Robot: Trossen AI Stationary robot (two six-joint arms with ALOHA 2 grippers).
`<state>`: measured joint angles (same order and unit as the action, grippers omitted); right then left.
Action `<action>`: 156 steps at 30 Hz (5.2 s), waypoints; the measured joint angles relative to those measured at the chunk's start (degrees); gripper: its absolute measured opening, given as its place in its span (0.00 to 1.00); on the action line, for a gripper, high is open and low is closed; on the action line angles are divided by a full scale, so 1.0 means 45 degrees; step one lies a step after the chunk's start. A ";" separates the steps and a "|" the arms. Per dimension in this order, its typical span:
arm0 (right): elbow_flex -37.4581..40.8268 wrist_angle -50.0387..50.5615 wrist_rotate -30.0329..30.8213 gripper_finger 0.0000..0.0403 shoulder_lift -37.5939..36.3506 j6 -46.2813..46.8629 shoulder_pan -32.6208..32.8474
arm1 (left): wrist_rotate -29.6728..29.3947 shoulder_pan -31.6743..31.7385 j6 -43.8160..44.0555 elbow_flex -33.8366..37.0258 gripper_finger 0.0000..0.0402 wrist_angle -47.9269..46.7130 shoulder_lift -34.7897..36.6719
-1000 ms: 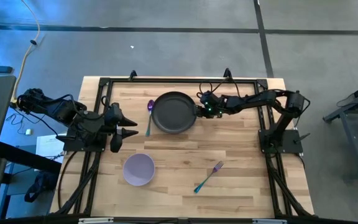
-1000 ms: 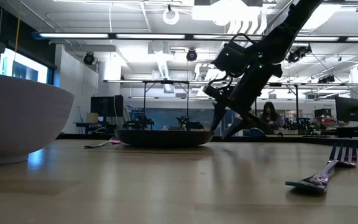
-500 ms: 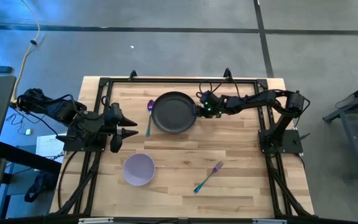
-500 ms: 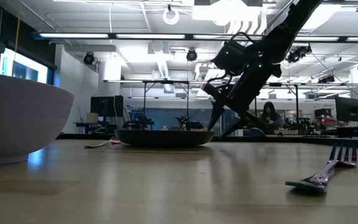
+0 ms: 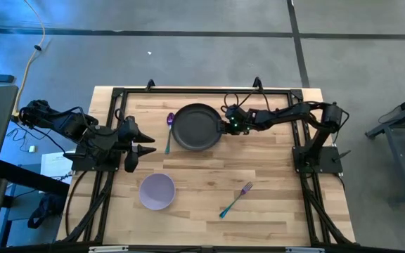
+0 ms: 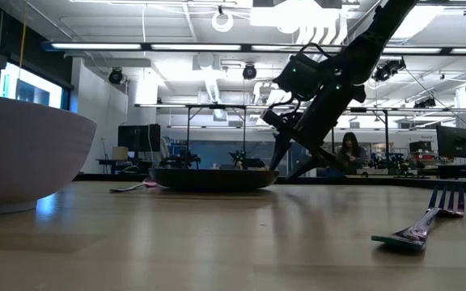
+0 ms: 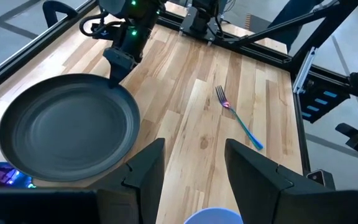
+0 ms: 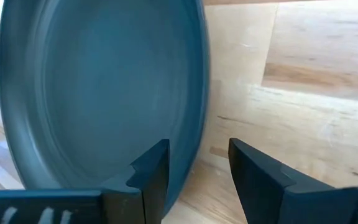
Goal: Set table place
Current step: Move the black plate to the center, then put the violet bowl on the black plate
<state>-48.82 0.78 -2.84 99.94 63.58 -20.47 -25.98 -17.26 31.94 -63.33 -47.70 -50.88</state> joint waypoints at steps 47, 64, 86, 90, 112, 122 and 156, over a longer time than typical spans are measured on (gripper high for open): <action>0.0009 0.4417 -0.0232 0.00 -0.1546 -0.0815 0.1010 | -0.0053 0.0000 0.0262 0.0000 0.39 -0.0008 0.0001; 0.0010 0.5496 -0.0231 0.00 -0.2283 -0.0765 0.1964 | -0.0340 0.0000 0.0296 0.0000 0.39 0.0002 0.0001; 0.0010 0.5470 -0.0188 0.03 -0.2184 -0.0581 0.2424 | -0.0340 -0.0001 0.0330 0.0000 0.39 0.0000 0.0000; 0.0005 0.5395 -0.0227 0.05 -0.1941 -0.0571 0.2424 | -0.0340 0.0000 0.0330 -0.0001 0.39 -0.0009 0.0001; 0.0005 0.4619 -0.0256 0.29 -0.1443 -0.0933 0.2385 | -0.0384 -0.0004 0.0311 -0.0005 0.39 -0.0112 -0.0004; 0.0005 0.4668 -0.0285 0.44 -0.1452 -0.1257 0.2380 | -0.0384 0.0000 0.0335 -0.0005 0.39 -0.0107 -0.0004; 0.0005 0.4779 0.4887 0.51 -0.9356 -0.7104 0.5055 | -0.0916 0.0000 0.0969 0.1564 0.39 -0.0070 0.0001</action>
<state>-48.80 22.28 19.16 57.84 31.61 2.28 -30.10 -17.26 36.30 -56.29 -48.02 -50.87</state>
